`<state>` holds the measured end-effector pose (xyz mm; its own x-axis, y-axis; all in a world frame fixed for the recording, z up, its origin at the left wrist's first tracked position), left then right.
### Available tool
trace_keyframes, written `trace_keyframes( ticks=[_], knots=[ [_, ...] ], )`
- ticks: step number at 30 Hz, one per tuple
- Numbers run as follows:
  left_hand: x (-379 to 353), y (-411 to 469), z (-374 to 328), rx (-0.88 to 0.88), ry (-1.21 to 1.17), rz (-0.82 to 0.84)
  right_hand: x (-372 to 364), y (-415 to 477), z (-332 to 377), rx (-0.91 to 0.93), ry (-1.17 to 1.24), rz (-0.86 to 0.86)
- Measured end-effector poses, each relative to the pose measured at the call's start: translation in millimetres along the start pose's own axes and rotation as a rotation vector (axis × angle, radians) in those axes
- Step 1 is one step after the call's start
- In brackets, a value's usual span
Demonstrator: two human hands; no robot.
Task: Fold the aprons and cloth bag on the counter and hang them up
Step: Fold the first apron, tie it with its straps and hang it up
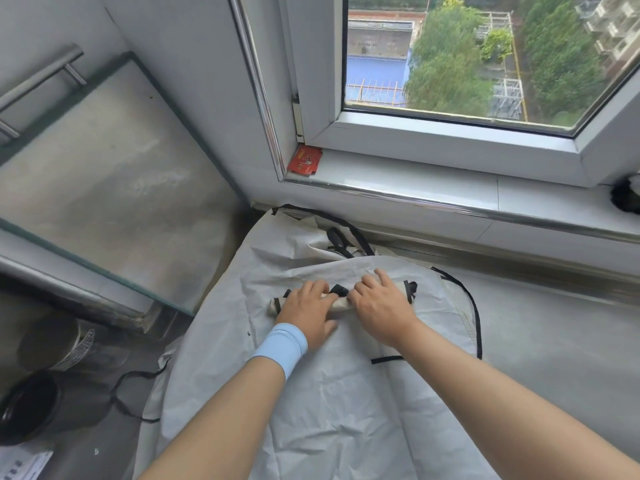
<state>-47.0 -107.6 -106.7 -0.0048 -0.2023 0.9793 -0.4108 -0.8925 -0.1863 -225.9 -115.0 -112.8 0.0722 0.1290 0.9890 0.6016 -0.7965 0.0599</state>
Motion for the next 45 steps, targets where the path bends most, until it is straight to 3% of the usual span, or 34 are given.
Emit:
trace_keyframes(
  ticks=[2,7,10,14,18,20,21,23,24,30,36,43,45],
  knots=[
    [11.1,2.2,-1.4,0.016,-0.016,0.038,14.7,7.1,-7.4,-0.002,0.063,0.035],
    [51.7,-2.5,1.6,0.156,-0.476,0.223,80.4,19.2,-33.7,-0.147,0.441,0.305],
    [76.5,-14.3,2.1,0.166,-0.597,0.369,111.8,19.4,-41.4,-0.135,0.361,0.377],
    [106.7,-43.7,2.6,0.312,-0.996,0.357,143.1,8.2,-30.7,-0.103,0.167,-0.073],
    [127.7,-74.7,-4.9,0.351,-1.406,0.330,171.1,-13.2,9.6,-0.107,0.164,-0.370],
    [138.1,-88.6,-10.0,0.354,-1.514,0.270,185.5,-23.8,34.6,-0.341,0.401,-0.528],
    [141.9,-94.2,-10.6,0.355,-1.551,0.248,192.9,-26.4,44.9,-0.496,0.588,-0.512],
    [148.5,-106.3,-12.3,0.360,-1.596,0.224,200.4,-25.3,59.3,-0.736,0.941,-0.306],
    [153.0,-113.3,-14.0,0.365,-1.609,0.211,202.8,-24.1,63.1,-0.771,1.026,-0.211],
    [158.8,-134.1,-25.5,0.496,-1.770,0.078,215.0,-24.1,75.9,-0.714,1.225,-0.127],
    [146.6,-141.3,-28.0,0.512,-1.941,-0.079,235.9,-33.0,82.5,-0.846,1.606,-0.005],
    [151.7,-141.0,-17.6,0.552,-1.850,-0.156,244.4,-33.5,94.4,-0.923,2.340,-0.283],
    [147.0,-134.4,-9.7,0.547,-1.835,-0.154,253.0,-33.6,95.1,-0.870,2.464,-0.273]
  ],
)
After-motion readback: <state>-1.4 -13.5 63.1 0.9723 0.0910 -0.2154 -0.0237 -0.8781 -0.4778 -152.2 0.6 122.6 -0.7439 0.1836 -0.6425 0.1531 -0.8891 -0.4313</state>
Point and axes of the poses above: each hand's wrist, its own y-axis towards the middle knuckle, its own x-axis out of the back of the hand, z = x × y, the point moved 1 cm from there along y, towards the middle knuckle, and after that the axes turned 1 degree about y, right-handed, at the moved point
